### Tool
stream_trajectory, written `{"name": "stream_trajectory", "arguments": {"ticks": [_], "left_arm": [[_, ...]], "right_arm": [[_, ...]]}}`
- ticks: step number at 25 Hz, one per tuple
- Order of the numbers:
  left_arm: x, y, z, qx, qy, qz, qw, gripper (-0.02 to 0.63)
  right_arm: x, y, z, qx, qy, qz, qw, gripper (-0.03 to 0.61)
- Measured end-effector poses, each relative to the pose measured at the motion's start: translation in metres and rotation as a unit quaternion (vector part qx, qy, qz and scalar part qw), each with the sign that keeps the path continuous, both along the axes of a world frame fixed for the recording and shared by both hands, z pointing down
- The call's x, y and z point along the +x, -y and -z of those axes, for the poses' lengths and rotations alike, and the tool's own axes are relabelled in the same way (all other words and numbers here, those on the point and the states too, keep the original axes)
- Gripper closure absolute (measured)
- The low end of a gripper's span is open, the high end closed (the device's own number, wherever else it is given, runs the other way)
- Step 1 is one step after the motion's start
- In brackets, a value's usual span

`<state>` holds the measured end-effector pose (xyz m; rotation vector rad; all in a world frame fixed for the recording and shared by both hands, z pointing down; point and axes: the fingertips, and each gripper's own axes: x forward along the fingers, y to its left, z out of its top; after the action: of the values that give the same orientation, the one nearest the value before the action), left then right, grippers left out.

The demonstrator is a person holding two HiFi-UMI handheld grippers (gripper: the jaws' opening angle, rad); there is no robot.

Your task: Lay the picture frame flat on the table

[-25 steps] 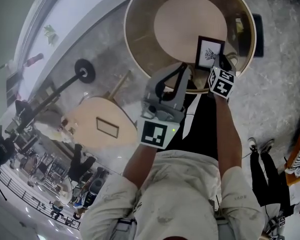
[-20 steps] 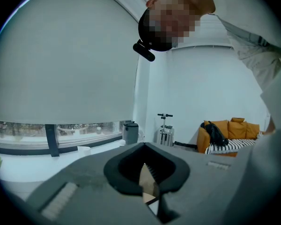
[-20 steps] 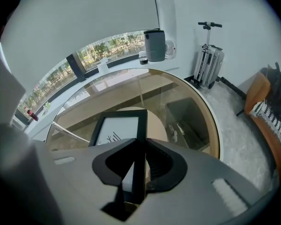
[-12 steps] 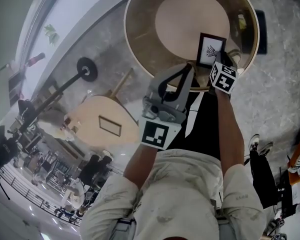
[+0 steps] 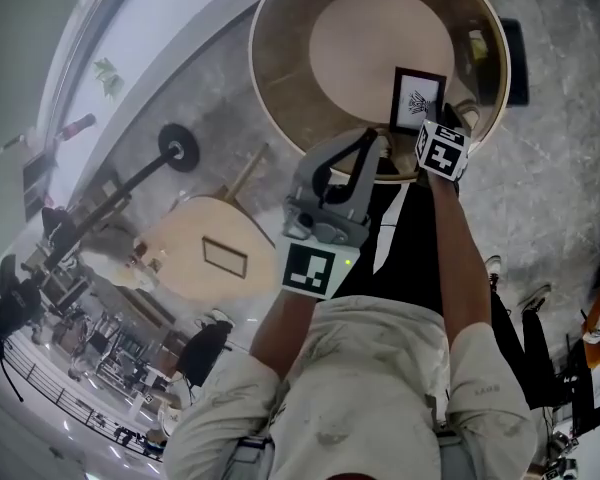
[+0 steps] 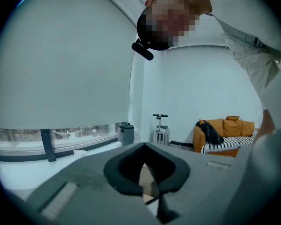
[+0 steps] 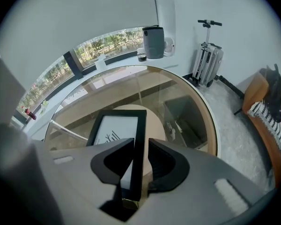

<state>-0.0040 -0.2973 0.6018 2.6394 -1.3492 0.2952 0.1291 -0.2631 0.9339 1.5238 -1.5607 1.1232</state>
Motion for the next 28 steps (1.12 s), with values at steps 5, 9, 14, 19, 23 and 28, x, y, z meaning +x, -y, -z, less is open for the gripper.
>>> {"name": "stream_trajectory", "arguments": {"ticks": [5, 9, 14, 19, 23, 28], "left_arm": [[0.004, -0.001, 0.015, 0.010, 0.003, -0.001, 0.9999, 0.611], [0.008, -0.001, 0.029, 0.019, 0.007, -0.005, 0.9998, 0.611], [0.012, -0.004, 0.042, 0.025, 0.011, -0.007, 0.9996, 0.611], [0.019, -0.008, 0.066, 0.042, 0.009, -0.016, 0.9989, 0.611], [0.022, -0.011, 0.086, 0.053, 0.000, -0.015, 0.9985, 0.611], [0.027, -0.016, 0.105, 0.066, -0.008, -0.021, 0.9975, 0.611]], "right_arm": [[0.002, -0.002, 0.014, 0.004, 0.002, 0.001, 1.000, 0.480], [0.004, -0.011, 0.029, 0.001, 0.006, -0.005, 1.000, 0.480], [0.006, -0.016, 0.051, 0.007, 0.006, -0.003, 1.000, 0.480], [0.009, -0.025, 0.083, 0.022, 0.007, -0.006, 1.000, 0.480], [0.007, -0.029, 0.114, 0.040, 0.010, -0.010, 0.999, 0.480], [0.012, -0.032, 0.147, 0.060, 0.006, -0.018, 0.998, 0.480]]}}
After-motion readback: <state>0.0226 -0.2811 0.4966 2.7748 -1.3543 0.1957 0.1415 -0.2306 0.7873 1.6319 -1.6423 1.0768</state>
